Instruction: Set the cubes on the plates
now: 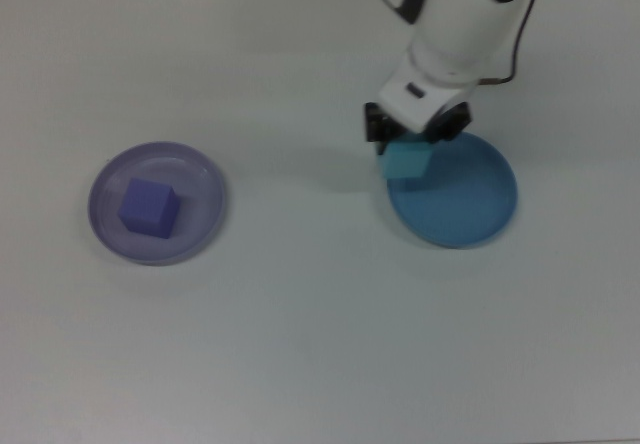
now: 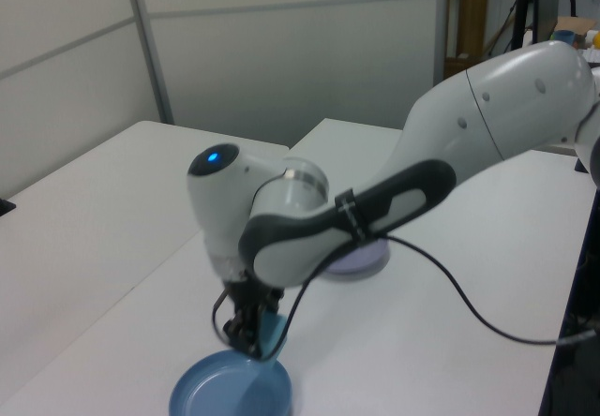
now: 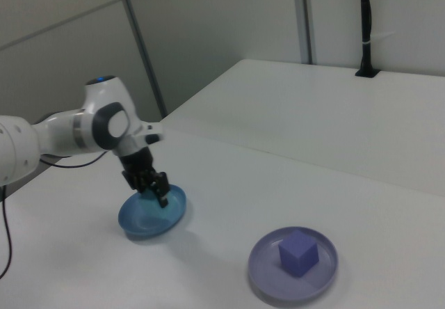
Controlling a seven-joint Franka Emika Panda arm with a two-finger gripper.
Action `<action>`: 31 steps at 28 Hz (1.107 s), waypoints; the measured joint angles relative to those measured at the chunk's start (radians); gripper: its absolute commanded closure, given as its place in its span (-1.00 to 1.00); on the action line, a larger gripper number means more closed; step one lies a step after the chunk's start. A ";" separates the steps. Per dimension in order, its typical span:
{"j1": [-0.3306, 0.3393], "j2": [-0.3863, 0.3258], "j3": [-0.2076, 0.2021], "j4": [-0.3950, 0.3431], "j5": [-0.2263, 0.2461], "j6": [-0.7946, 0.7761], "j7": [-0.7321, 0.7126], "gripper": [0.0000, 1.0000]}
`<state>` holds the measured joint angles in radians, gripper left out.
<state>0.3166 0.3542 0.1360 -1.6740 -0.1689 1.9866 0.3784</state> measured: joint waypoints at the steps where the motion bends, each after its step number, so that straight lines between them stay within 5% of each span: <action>1: 0.016 0.002 0.000 0.002 -0.006 0.008 0.016 1.00; 4: 0.061 0.012 0.000 0.009 -0.022 0.035 0.065 0.89; 6: 0.071 0.022 0.000 0.010 -0.029 0.050 0.082 0.57; 8: 0.073 0.042 0.000 0.010 -0.031 0.073 0.088 -0.63; 9: 0.072 0.052 -0.001 0.010 -0.031 0.084 0.090 -1.00; 20: 0.065 0.104 -0.008 0.026 -0.031 0.131 0.141 -1.00; 31: -0.006 -0.022 -0.023 0.079 0.080 -0.055 0.175 -1.00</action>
<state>0.3105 0.3325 0.1130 -1.5950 -0.0894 1.9318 0.5538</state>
